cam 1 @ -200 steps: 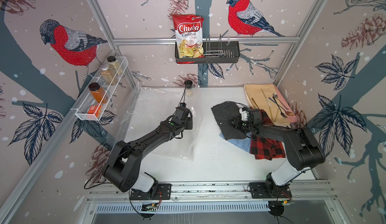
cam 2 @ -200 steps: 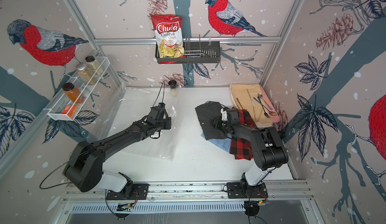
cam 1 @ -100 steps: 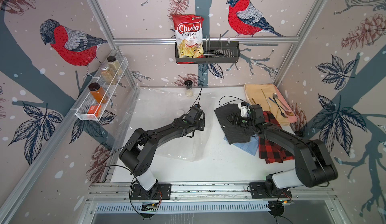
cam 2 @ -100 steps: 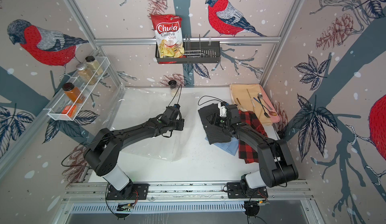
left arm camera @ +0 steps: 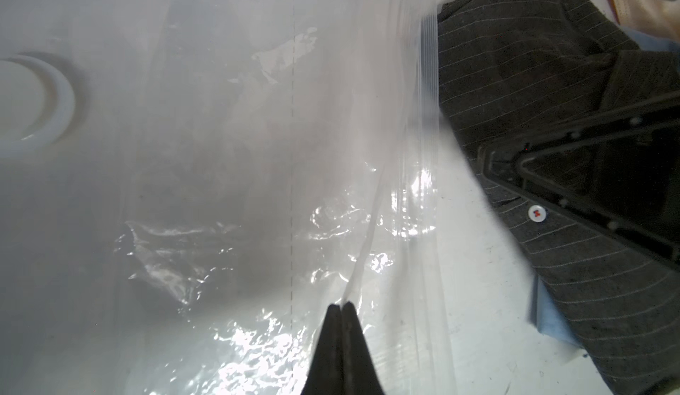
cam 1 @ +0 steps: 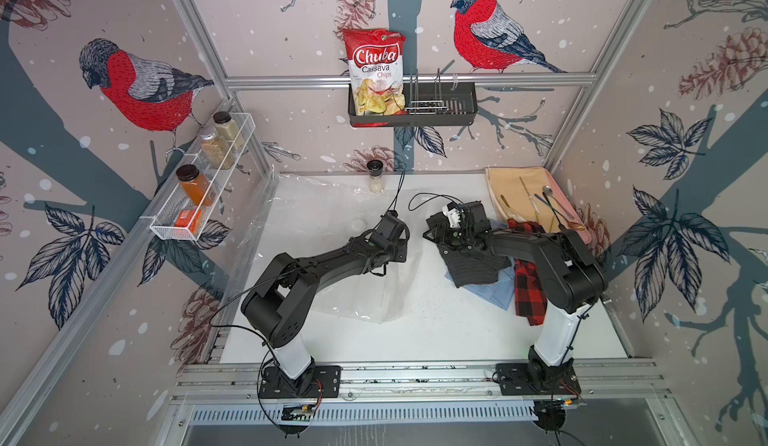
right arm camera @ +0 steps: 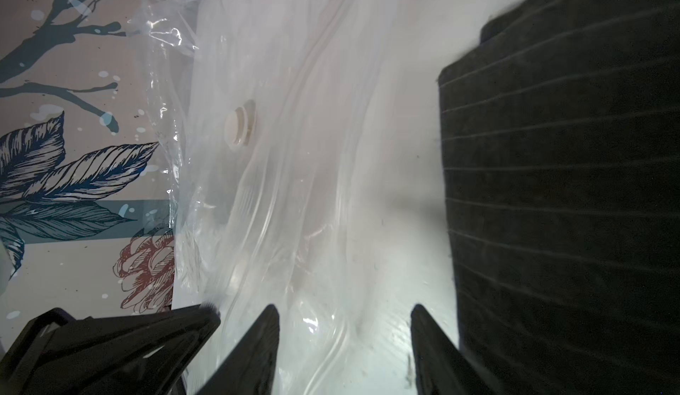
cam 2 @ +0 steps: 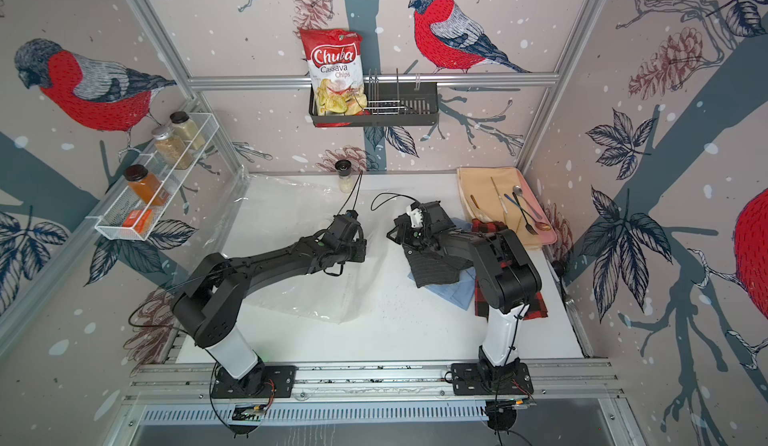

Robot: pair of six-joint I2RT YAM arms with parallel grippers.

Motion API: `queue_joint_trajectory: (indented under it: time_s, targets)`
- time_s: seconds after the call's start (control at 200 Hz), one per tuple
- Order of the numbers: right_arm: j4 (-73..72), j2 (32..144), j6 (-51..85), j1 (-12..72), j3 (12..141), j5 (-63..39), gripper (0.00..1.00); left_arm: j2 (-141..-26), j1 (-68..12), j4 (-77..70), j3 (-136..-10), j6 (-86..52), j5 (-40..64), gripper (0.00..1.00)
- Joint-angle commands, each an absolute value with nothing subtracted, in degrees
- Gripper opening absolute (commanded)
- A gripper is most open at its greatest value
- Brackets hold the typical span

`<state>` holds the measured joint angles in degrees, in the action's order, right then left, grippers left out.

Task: Place the folded shirt into the vacuum bag
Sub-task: Open the vacuum bag at the center of the board.

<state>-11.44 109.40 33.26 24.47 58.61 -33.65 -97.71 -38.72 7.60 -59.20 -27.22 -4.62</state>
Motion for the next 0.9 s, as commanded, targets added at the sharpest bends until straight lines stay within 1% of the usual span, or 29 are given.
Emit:
queue_joint_trajectory:
  time_s: [0.0, 0.075, 0.12, 0.21, 0.27, 0.345, 0.455, 0.695, 0.896]
  targets:
    - [-14.24, 112.37, 34.72, 25.29, 60.88, -35.89, 0.56, -97.78, -38.85, 6.34, -58.72, -28.01, -5.72, 0.0]
    - [-14.08, 114.55, 34.88, 25.9, 62.4, -35.71, 0.53, -97.7, -38.85, 6.26, -58.56, -28.02, -5.72, 0.0]
    - [-14.06, 115.66, 35.06, 26.1, 63.04, -35.69, 0.48, -97.71, -38.85, 6.24, -58.54, -28.03, -5.76, 0.0]
    - [-13.89, 116.88, 35.59, 26.55, 63.71, -35.14, 0.32, -97.69, -38.9, 6.24, -58.45, -28.12, -5.78, 0.0]
    - [-13.99, 116.53, 35.84, 26.77, 63.65, -34.88, 0.18, -97.74, -38.96, 6.24, -58.45, -28.11, -5.67, 0.0]
    - [-14.65, 115.19, 36.03, 27.27, 63.22, -34.55, 0.08, -97.74, -38.94, 6.15, -58.36, -28.21, -5.57, 0.0]
    - [-15.19, 112.64, 36.25, 27.68, 62.5, -34.34, 0.04, -98.08, -39.11, 6.32, -58.45, -28.1, -5.49, 0.0]
    - [-14.82, 107.29, 36.48, 28.48, 61.17, -34.5, 0.03, -98.4, -39.63, 7.35, -59.14, -27.86, -6.57, 0.18]
    - [-13.71, 106.17, 36.3, 29.4, 60.96, -34.36, 0.03, -98.83, -39.99, 8.21, -60.42, -27.44, -7.45, 0.29]
